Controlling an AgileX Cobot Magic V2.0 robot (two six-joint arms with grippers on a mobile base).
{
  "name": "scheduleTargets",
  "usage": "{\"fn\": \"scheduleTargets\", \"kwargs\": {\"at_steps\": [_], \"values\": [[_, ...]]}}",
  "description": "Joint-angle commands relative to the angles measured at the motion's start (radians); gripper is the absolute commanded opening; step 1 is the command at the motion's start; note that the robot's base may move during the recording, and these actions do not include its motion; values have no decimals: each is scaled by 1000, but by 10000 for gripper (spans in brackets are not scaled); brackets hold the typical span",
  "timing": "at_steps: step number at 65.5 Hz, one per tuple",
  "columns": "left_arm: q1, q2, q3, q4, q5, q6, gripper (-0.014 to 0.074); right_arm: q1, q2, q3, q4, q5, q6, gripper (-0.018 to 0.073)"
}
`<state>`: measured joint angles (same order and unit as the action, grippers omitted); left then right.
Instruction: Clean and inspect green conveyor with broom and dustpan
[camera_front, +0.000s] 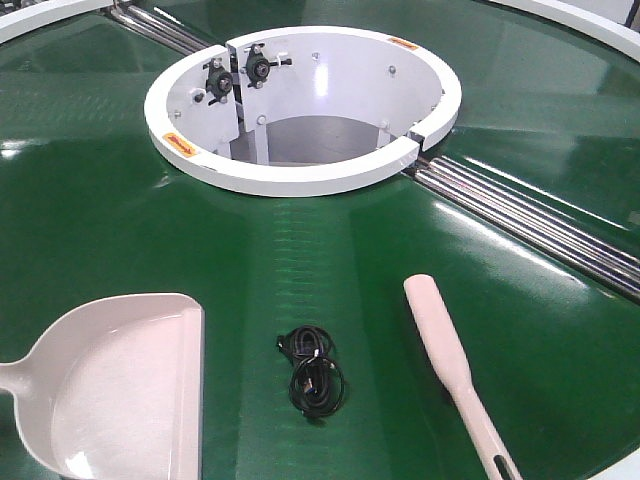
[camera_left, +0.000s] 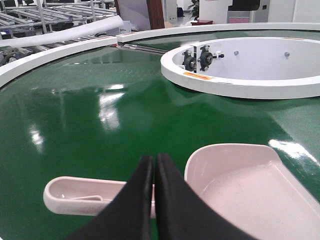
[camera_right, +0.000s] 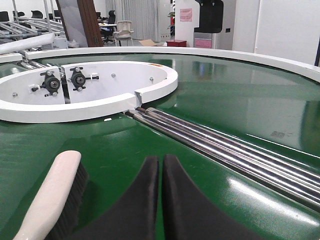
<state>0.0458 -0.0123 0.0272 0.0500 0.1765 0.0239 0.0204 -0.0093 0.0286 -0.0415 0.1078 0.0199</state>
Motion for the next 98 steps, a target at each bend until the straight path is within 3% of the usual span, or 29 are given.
{"fn": "scheduleTargets", "kwargs": {"at_steps": [1,11,27,35,41,48,53,59,73,86,98], "values": [[3,-14,24,-6,-81,0,-23,-5,-9,12,-2,-72,-5,-5],[-1,-14,23,-13,-123,-24,-23,-5,-9,12,-2,-86,-5,-5],[-1,-14,22,-200,-351,-178,-23,-5,-9,9,12,-302,20,-5],[-1,-14,-3,-210,-450,-185,-23,-5,-9,-36,2,-319,19,-5],[-1,-14,-64,-139,-455,-182,-23,-5,-9,-113,-23,-285,-2,-5],[-1,-3,-180,89,-387,-183,-23,-5,10,-217,-47,-198,-4,-5],[-1,29,-270,187,-324,-212,-23,-5,54,-289,-49,-126,-7,-5],[-1,102,-380,222,-292,-246,-23,-5,123,-367,-48,-87,-7,-5],[-1,321,-607,273,-142,-242,-8,-5,322,-498,-41,-108,-5,21],[-1,478,-727,226,-58,-242,115,-1,461,-549,-41,-161,4,182],[-1,525,-733,189,-13,-235,408,-1,509,-549,-41,-212,3,470]]}}
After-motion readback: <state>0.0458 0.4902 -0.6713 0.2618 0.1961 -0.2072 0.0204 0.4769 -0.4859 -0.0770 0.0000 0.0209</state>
